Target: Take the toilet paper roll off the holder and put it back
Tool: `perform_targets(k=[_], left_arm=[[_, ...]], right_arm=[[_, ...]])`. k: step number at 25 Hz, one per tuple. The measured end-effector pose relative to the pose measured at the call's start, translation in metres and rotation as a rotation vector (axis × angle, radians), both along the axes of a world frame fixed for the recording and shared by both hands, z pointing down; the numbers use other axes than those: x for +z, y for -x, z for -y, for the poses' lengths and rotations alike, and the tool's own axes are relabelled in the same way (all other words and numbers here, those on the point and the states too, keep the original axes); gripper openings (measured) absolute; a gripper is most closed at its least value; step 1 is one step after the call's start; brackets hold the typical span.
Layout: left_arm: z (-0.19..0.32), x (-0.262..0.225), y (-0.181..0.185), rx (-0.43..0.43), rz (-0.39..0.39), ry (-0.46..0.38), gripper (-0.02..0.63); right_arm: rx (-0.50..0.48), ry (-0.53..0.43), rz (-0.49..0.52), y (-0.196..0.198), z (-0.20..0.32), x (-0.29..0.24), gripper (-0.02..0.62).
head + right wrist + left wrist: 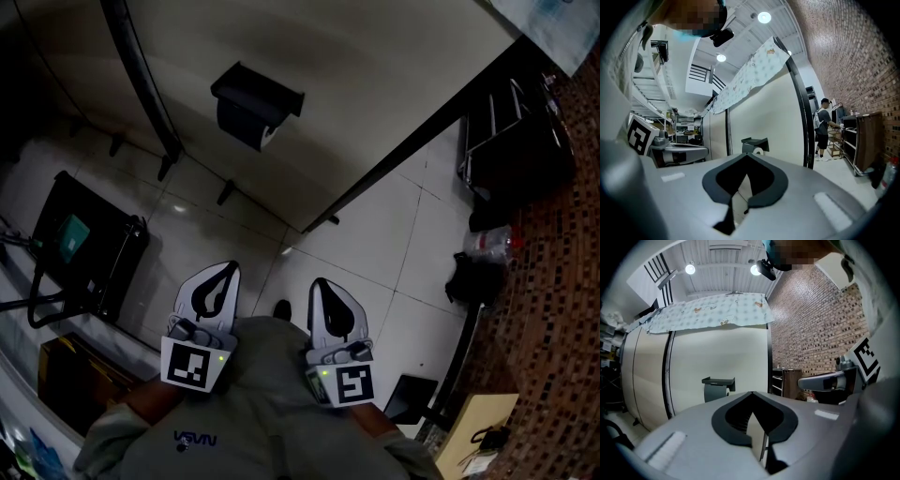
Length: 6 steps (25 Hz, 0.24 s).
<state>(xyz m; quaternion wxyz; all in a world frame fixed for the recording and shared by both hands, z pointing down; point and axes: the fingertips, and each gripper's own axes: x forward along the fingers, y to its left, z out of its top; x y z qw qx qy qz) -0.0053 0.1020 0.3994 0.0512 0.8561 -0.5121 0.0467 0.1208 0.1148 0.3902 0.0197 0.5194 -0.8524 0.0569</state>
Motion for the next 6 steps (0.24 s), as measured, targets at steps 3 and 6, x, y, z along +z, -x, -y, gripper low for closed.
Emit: perform_targets(k=[3, 6], left_arm=[[0.0015, 0.0002, -0.0004, 0.000, 0.004, 0.001, 0.006], [0.0032, 0.0000, -0.0017, 0.001, 0.008, 0.003, 0.006]], right_arm=[[-0.001, 0.025, 0.001, 0.0006, 0.0019, 0.0024, 0.000], [0.001, 0.042, -0.001, -0.0006, 0.0039, 0.0050, 0.000]])
